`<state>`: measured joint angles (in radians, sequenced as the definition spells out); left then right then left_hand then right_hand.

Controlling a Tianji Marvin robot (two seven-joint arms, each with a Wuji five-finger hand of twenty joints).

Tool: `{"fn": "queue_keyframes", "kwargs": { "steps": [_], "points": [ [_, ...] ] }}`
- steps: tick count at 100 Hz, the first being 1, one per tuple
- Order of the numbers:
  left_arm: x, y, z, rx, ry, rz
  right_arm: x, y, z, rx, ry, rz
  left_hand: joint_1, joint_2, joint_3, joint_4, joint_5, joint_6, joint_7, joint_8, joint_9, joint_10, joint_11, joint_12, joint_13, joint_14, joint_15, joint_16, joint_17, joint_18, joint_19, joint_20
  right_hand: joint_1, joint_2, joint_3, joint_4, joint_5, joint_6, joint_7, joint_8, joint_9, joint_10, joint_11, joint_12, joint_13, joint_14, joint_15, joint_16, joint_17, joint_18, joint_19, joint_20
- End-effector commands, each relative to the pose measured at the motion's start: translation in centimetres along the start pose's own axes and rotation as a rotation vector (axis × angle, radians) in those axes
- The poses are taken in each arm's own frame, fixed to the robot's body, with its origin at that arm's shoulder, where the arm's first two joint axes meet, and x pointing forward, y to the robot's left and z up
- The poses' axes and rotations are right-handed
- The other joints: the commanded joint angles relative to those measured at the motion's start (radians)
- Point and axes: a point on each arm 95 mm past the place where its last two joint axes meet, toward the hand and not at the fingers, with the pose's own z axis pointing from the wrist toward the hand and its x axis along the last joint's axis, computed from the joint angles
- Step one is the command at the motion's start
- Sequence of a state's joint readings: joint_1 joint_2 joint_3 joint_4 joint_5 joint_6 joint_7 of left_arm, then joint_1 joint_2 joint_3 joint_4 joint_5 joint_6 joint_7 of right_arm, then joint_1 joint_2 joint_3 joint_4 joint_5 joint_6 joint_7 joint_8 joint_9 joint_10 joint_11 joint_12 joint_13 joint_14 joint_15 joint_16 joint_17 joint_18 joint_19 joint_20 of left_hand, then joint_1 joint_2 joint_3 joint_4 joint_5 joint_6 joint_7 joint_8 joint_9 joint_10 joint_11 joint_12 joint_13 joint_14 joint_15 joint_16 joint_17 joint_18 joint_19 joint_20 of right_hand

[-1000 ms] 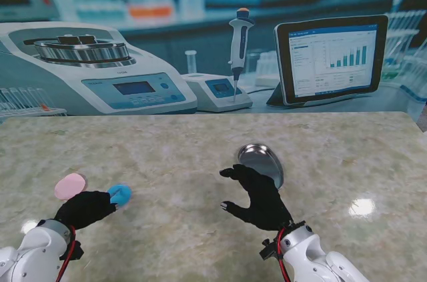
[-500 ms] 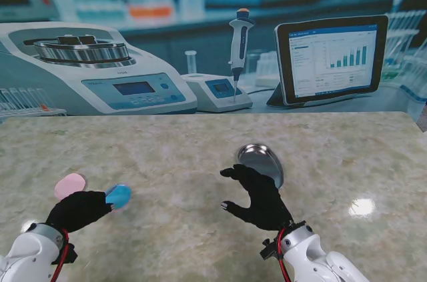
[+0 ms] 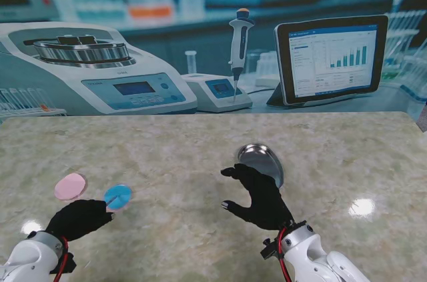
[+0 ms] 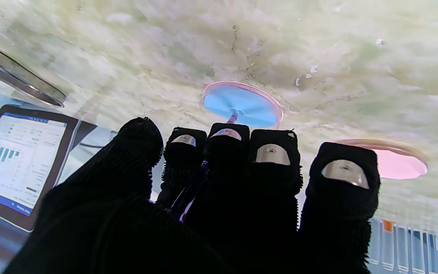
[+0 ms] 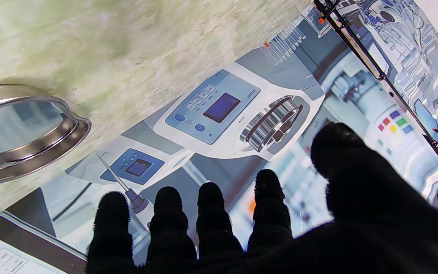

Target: Line a culture dish with filter paper and press it flat with a glass rod

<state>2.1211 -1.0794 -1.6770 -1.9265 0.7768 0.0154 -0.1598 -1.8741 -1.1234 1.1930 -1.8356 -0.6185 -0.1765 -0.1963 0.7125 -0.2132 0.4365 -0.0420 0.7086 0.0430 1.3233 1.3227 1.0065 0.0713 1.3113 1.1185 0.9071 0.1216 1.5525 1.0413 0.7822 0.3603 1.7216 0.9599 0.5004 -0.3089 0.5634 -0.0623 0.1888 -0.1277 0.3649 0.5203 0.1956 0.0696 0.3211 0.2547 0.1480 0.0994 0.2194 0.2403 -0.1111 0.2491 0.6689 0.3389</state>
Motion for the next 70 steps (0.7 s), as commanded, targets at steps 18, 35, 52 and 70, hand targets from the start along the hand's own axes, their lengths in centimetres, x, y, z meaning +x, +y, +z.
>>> {"fn": "queue_keyframes", "kwargs": {
  "steps": [18,35,52,70],
  "points": [
    [-0.2,0.5,0.6,-0.028,-0.026,0.001,0.1,-0.3,-0.3,0.003,-0.008,0.009,-0.01,0.013,0.019,0.017,0.018,0.085,0.06,0.031,0.035,-0.077,0.059,-0.002,0.042,-0.092,0.051,-0.009,0.028,-0.015,0.127,-0.03,0.003,0.027,-0.015,0.02,-0.031,-0.016,0.0,0.012,-0.021,-0.027,-0.01,0.005,-0.033,-0.034,-0.03,-0.014,-0.01,-0.022,0.018,0.017],
    [-0.3,0.7,1.3,-0.032,-0.035,-0.002,0.0,-0.3,-0.3,0.003,-0.008,0.009,-0.011,0.013,0.018,0.017,0.018,0.085,0.06,0.032,0.035,-0.076,0.059,-0.003,0.042,-0.093,0.051,-0.01,0.029,-0.017,0.128,-0.032,0.003,0.027,-0.015,0.02,-0.031,-0.016,0.0,0.012,-0.02,-0.027,-0.009,0.005,-0.034,-0.034,-0.03,-0.014,-0.01,-0.023,0.018,0.017],
    [-0.4,0.8,2.3,-0.029,-0.029,-0.018,0.0,-0.3,-0.3,0.005,-0.009,0.008,-0.012,0.011,0.021,0.017,0.019,0.087,0.061,0.032,0.034,-0.074,0.06,-0.002,0.042,-0.093,0.051,-0.01,0.028,-0.015,0.128,-0.034,0.003,0.027,-0.015,0.02,-0.031,-0.016,0.0,0.012,-0.021,-0.026,-0.009,0.005,-0.034,-0.034,-0.03,-0.014,-0.01,-0.022,0.018,0.017],
    [-0.2,0.7,3.2,-0.024,-0.034,-0.026,0.0,-0.3,-0.3,0.008,-0.01,0.008,-0.014,0.009,0.024,0.016,0.02,0.087,0.061,0.032,0.034,-0.073,0.06,-0.002,0.042,-0.092,0.051,-0.011,0.027,-0.014,0.128,-0.035,0.003,0.027,-0.014,0.02,-0.031,-0.015,0.0,0.012,-0.021,-0.026,-0.01,0.005,-0.034,-0.034,-0.03,-0.014,-0.011,-0.022,0.018,0.017]
  ]
}}
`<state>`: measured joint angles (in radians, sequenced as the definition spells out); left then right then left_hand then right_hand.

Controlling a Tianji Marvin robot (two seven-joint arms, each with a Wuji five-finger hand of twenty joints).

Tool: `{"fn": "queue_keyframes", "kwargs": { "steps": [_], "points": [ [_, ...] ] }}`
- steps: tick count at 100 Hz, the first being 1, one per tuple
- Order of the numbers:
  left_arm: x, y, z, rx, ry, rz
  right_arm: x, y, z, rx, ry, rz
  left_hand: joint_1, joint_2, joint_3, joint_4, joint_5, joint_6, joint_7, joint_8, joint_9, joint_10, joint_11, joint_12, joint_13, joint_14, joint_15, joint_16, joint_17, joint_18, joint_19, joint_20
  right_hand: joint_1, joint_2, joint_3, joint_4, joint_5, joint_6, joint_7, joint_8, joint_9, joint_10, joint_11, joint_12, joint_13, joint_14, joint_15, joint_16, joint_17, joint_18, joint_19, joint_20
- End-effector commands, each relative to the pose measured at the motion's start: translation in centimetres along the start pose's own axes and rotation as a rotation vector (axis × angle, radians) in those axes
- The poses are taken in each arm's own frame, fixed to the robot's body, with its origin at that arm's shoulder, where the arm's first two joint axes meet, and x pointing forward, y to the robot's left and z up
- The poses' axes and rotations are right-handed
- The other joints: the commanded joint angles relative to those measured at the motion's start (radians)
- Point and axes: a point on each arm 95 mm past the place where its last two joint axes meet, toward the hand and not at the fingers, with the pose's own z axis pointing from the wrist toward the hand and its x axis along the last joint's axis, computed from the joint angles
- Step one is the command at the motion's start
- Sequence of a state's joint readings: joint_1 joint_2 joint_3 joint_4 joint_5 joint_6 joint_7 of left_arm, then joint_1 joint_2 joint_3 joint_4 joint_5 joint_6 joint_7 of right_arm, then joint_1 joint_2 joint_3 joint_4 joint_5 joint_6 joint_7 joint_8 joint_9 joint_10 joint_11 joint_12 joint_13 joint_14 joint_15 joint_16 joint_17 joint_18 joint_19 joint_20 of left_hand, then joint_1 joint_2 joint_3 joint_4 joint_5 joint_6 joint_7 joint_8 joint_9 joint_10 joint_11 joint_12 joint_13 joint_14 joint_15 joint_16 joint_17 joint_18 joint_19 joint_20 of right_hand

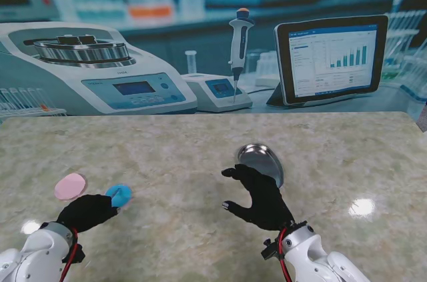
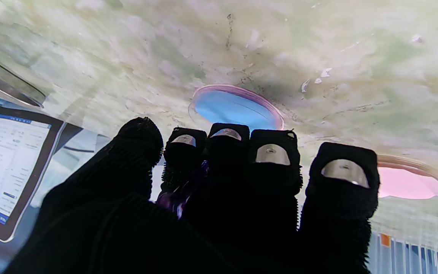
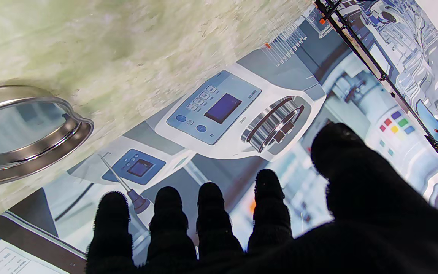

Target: Line a culture dish with filter paper and press it flat with a glass rod

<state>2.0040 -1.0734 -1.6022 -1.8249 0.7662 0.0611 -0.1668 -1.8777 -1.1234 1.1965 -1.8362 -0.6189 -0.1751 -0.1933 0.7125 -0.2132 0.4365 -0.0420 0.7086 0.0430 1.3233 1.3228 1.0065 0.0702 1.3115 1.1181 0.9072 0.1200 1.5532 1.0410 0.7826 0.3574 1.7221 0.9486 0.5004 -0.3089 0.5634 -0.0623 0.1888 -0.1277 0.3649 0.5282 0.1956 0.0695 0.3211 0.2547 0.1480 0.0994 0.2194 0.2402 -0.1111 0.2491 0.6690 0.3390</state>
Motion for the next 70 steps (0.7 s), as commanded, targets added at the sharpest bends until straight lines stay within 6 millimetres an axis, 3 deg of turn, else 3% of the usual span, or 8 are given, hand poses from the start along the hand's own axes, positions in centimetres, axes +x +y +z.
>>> {"fn": "queue_keyframes", "kwargs": {
  "steps": [1,19,70],
  "points": [
    [0.0,0.0,0.2,-0.004,-0.006,-0.004,0.1,-0.3,-0.2,0.005,-0.006,0.009,-0.014,0.009,0.025,0.016,0.02,0.087,0.061,0.032,0.034,-0.072,0.06,-0.002,0.041,-0.09,0.05,-0.01,0.026,-0.011,0.127,-0.024,0.002,0.027,-0.014,0.02,-0.031,-0.015,0.0,0.004,-0.021,-0.026,-0.01,0.005,-0.034,-0.034,-0.03,-0.014,-0.011,-0.022,0.018,0.017],
    [0.2,-0.1,0.2,0.001,0.002,-0.006,0.1,-0.3,-0.2,0.006,-0.007,0.009,-0.016,0.008,0.028,0.015,0.02,0.087,0.061,0.032,0.035,-0.073,0.061,-0.002,0.041,-0.09,0.05,-0.01,0.026,-0.009,0.127,-0.024,0.003,0.027,-0.014,0.02,-0.031,-0.016,0.0,0.004,-0.021,-0.025,-0.01,0.005,-0.033,-0.034,-0.03,-0.014,-0.011,-0.022,0.018,0.017],
    [0.3,-0.5,-3.2,0.001,0.035,0.016,0.1,-0.3,-0.2,0.005,-0.002,0.01,-0.015,0.014,0.022,0.016,0.017,0.083,0.06,0.032,0.035,-0.077,0.06,-0.004,0.043,-0.092,0.051,-0.012,0.032,-0.015,0.131,-0.026,0.002,0.027,-0.015,0.02,-0.031,-0.015,0.0,0.004,-0.021,-0.024,-0.011,0.005,-0.034,-0.034,-0.031,-0.014,-0.011,-0.022,0.018,0.017]
  ]
}}
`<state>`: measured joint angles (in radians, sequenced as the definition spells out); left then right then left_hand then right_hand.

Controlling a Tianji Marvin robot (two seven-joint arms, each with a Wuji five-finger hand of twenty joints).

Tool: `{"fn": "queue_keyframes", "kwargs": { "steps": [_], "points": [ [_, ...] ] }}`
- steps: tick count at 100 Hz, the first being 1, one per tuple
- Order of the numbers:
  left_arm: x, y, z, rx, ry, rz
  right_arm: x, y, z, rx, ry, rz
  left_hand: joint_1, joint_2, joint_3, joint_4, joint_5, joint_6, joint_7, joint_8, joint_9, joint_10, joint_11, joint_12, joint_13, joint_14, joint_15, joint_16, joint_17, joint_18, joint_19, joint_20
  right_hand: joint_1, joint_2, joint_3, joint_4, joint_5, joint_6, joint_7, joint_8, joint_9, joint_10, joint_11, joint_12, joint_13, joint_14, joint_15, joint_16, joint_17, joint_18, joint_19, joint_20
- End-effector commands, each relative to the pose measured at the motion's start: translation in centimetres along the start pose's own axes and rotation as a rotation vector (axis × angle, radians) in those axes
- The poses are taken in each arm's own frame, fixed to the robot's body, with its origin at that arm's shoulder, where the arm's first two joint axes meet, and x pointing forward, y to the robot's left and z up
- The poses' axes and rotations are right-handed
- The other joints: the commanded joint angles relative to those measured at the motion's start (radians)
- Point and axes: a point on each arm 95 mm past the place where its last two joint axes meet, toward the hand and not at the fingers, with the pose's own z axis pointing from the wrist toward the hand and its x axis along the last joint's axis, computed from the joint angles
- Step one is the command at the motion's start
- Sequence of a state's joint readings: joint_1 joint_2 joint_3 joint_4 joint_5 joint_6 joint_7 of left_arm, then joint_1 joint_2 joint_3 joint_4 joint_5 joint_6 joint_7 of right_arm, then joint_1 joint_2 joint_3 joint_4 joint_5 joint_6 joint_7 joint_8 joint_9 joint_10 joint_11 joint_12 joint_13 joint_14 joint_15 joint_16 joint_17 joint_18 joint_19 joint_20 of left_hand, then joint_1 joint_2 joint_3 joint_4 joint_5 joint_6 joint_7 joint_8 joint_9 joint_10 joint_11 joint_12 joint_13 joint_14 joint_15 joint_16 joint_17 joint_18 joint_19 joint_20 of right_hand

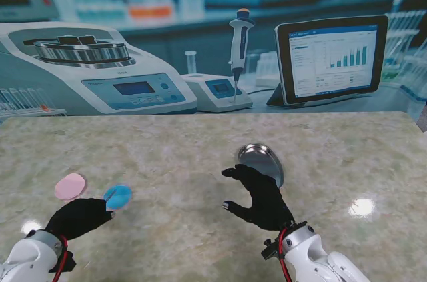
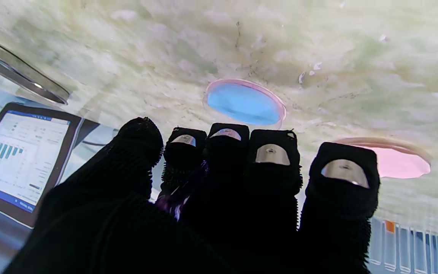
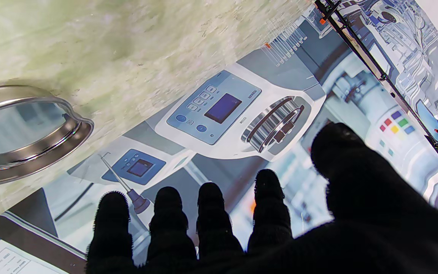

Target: Line a culture dish with filter paper and press it flat with a glass rod

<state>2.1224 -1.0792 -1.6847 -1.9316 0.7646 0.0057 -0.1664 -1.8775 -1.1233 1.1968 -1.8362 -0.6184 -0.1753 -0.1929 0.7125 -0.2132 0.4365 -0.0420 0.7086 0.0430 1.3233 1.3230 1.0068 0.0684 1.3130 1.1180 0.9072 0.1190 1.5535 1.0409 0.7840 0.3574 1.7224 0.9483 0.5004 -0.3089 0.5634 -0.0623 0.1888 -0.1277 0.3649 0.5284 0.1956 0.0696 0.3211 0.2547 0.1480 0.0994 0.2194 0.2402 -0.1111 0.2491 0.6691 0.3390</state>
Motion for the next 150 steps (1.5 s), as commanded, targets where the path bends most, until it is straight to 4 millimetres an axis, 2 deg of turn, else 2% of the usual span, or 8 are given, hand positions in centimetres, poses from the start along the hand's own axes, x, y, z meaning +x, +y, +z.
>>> {"fn": "queue_keyframes", "kwargs": {
  "steps": [1,36,67,97,115,150],
  "points": [
    [0.1,0.4,-0.2,-0.02,-0.004,0.002,0.1,-0.3,-0.2,0.005,-0.002,0.01,-0.015,0.014,0.021,0.016,0.017,0.082,0.06,0.031,0.034,-0.076,0.058,-0.004,0.043,-0.092,0.05,-0.011,0.031,-0.015,0.13,-0.025,0.002,0.027,-0.015,0.02,-0.03,-0.015,0.0,0.004,-0.021,-0.024,-0.011,0.005,-0.033,-0.034,-0.031,-0.014,-0.011,-0.022,0.018,0.017],
    [0.0,0.9,0.4,-0.062,-0.034,0.003,0.1,-0.3,-0.2,0.001,-0.004,0.01,-0.014,0.016,0.016,0.018,0.02,0.083,0.061,0.032,0.043,-0.08,0.061,-0.006,0.054,-0.097,0.056,-0.015,0.048,-0.021,0.141,-0.032,0.002,0.027,-0.016,0.02,-0.03,-0.014,0.0,0.004,-0.021,-0.024,-0.011,0.004,-0.032,-0.034,-0.03,-0.014,-0.011,-0.022,0.018,0.017],
    [0.1,0.8,-0.9,-0.094,-0.042,0.017,0.2,-0.2,-0.2,-0.001,-0.002,0.013,-0.015,0.023,0.007,0.02,0.023,0.08,0.063,0.031,0.057,-0.092,0.062,-0.015,0.079,-0.112,0.072,-0.033,0.088,-0.038,0.171,-0.064,0.002,0.027,-0.016,0.02,-0.03,-0.013,-0.001,0.004,-0.021,-0.024,-0.012,0.004,-0.033,-0.034,-0.031,-0.014,-0.011,-0.022,0.019,0.017],
    [0.2,0.7,-1.9,-0.084,-0.028,0.014,0.2,-0.2,-0.2,-0.003,0.0,0.014,-0.01,0.029,-0.008,0.022,0.02,0.076,0.062,0.032,0.053,-0.098,0.064,-0.02,0.078,-0.119,0.075,-0.046,0.088,-0.05,0.18,-0.088,0.001,0.029,-0.017,0.02,-0.031,-0.013,-0.001,0.004,-0.021,-0.023,-0.013,0.004,-0.034,-0.035,-0.031,-0.014,-0.011,-0.022,0.019,0.017],
    [0.4,0.4,-1.2,-0.042,-0.016,0.002,0.2,-0.2,-0.2,-0.001,0.0,0.014,-0.008,0.028,-0.009,0.022,0.019,0.077,0.062,0.033,0.051,-0.094,0.065,-0.02,0.073,-0.116,0.074,-0.048,0.083,-0.05,0.18,-0.096,0.002,0.029,-0.017,0.02,-0.03,-0.014,-0.001,0.004,-0.021,-0.023,-0.013,0.004,-0.033,-0.034,-0.031,-0.014,-0.01,-0.023,0.018,0.017],
    [0.4,0.9,0.8,-0.082,-0.052,-0.006,0.2,-0.2,-0.3,-0.002,-0.004,0.013,-0.007,0.028,-0.009,0.022,0.02,0.078,0.062,0.035,0.05,-0.092,0.067,-0.019,0.073,-0.116,0.074,-0.049,0.081,-0.048,0.181,-0.101,0.002,0.029,-0.019,0.02,-0.03,-0.013,-0.001,0.004,-0.021,-0.022,-0.014,0.004,-0.034,-0.035,-0.031,-0.014,-0.01,-0.022,0.019,0.018]
  ]
}}
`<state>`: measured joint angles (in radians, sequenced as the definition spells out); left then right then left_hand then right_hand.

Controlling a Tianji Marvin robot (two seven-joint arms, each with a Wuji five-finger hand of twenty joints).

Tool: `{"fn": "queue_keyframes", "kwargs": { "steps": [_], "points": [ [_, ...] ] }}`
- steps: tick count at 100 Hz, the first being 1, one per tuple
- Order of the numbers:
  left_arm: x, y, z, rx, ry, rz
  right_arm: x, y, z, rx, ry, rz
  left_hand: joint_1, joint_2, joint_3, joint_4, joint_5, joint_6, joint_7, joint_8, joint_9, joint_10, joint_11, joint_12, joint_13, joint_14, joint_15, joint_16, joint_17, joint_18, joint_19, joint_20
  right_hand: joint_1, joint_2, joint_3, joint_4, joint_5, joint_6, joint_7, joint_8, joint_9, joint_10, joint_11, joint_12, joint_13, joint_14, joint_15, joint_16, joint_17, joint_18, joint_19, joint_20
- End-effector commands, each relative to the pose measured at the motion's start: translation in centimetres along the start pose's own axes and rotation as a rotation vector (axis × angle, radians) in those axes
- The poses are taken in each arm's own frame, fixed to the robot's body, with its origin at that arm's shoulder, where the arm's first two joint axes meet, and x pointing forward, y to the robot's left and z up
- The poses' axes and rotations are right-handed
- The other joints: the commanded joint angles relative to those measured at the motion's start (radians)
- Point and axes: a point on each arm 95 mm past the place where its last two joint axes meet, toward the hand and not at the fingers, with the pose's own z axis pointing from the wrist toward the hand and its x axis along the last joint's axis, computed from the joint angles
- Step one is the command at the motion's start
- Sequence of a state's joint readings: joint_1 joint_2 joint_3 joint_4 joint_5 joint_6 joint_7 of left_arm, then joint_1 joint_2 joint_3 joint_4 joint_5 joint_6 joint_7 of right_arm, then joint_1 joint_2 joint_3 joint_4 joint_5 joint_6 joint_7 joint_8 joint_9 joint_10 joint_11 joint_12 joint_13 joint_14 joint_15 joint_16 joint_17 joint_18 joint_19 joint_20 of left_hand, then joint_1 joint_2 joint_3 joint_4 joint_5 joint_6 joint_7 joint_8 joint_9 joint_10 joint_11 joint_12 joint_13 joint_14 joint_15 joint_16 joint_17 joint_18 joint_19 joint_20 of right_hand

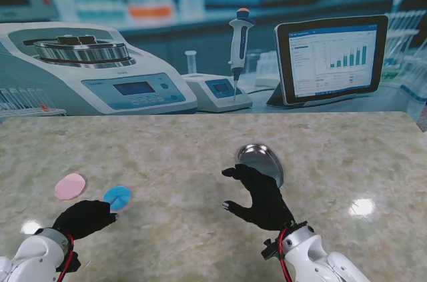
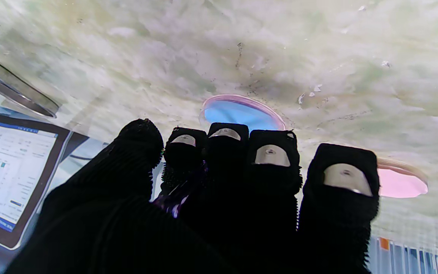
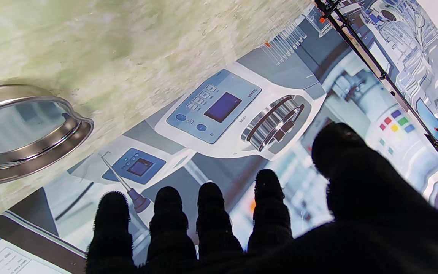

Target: Line a culture dish with filter paper and press it flat with a glass rod

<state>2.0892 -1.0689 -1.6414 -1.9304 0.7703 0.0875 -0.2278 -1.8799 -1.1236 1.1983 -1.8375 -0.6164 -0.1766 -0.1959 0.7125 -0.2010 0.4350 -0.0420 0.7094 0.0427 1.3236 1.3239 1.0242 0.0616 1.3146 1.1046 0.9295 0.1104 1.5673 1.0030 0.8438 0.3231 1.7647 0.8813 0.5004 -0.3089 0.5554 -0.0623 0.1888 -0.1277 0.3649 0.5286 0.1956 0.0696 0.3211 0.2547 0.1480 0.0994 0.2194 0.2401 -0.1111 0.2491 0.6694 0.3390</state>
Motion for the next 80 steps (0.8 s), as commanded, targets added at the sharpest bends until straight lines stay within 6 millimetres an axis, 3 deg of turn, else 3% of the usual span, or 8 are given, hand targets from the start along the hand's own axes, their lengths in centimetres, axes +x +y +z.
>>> {"fn": "queue_keyframes", "kwargs": {
  "steps": [1,80],
  "points": [
    [-0.2,0.4,0.1,-0.021,-0.012,-0.001,0.2,-0.2,-0.2,0.002,-0.004,0.01,-0.006,0.015,-0.007,0.022,0.019,0.078,0.062,0.034,0.033,-0.085,0.065,-0.006,0.05,-0.107,0.06,-0.011,0.022,-0.013,0.139,-0.034,0.002,0.029,-0.011,0.02,-0.03,-0.013,-0.001,0.004,-0.021,-0.022,-0.014,0.004,-0.034,-0.035,-0.031,-0.014,-0.01,-0.022,0.019,0.018],
    [0.0,0.4,-2.9,-0.045,0.027,-0.015,0.2,-0.2,-0.2,0.001,0.0,0.011,-0.012,0.022,-0.012,0.024,0.027,0.076,0.066,0.03,0.059,-0.103,0.068,-0.024,0.086,-0.121,0.085,-0.043,0.075,-0.024,0.18,-0.079,0.001,0.029,-0.012,0.02,-0.03,-0.012,-0.002,0.004,-0.021,-0.022,-0.015,0.003,-0.034,-0.034,-0.032,-0.014,-0.011,-0.022,0.018,0.017]
  ]
}}
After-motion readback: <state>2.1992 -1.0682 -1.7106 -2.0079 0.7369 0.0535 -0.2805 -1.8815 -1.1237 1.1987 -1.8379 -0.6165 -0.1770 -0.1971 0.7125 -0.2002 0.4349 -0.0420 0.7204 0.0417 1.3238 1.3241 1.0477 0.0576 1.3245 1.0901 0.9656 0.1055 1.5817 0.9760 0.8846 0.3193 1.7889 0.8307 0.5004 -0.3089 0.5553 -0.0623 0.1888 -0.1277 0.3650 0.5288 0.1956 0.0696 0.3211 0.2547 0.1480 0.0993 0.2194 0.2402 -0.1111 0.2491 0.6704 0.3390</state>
